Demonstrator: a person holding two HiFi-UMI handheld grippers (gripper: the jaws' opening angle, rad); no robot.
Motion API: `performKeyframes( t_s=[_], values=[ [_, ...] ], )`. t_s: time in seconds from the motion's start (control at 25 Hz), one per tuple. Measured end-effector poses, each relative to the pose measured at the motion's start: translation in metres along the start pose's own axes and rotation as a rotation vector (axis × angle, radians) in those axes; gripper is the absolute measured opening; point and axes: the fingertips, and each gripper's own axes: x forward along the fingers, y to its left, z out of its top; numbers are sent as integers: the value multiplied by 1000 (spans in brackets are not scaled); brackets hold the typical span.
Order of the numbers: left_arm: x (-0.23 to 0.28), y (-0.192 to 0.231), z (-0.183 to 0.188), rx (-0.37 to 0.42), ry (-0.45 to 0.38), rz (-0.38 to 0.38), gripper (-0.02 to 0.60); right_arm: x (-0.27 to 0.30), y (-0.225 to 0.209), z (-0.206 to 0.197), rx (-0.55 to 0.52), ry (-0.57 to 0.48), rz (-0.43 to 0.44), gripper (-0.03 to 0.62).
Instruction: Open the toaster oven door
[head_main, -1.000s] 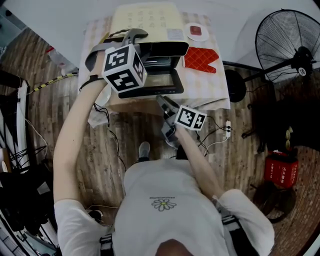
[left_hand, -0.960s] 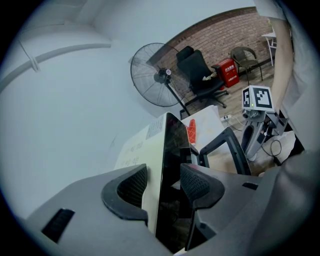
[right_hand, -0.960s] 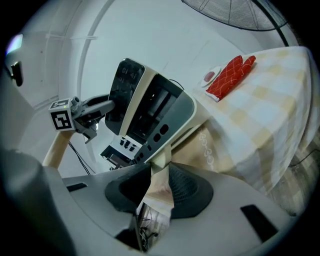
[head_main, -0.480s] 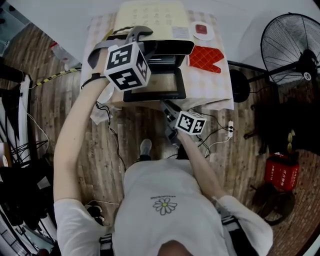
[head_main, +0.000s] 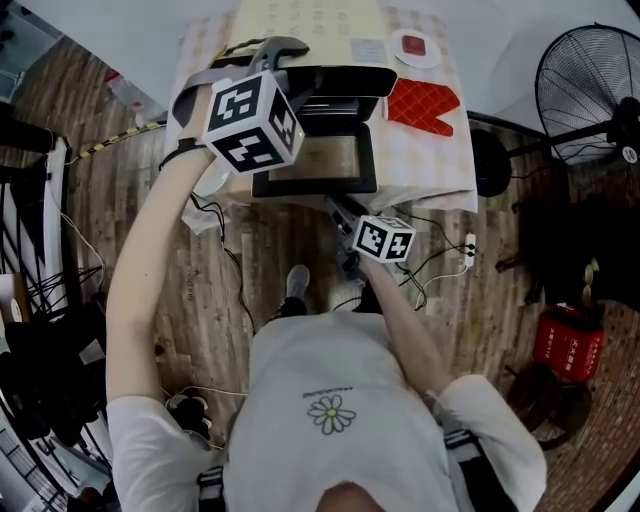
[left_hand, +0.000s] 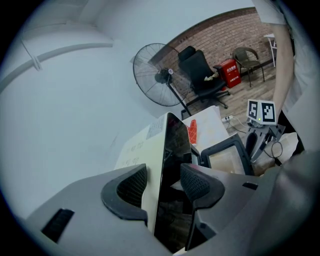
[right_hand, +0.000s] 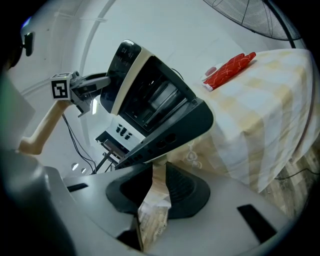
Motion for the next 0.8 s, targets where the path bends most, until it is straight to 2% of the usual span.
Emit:
performKeyframes(
  t_s=[0.8],
  values=[
    [-4,0,0,-15,2,16,220,3,-25,-25,9,28,-79,60]
  ],
)
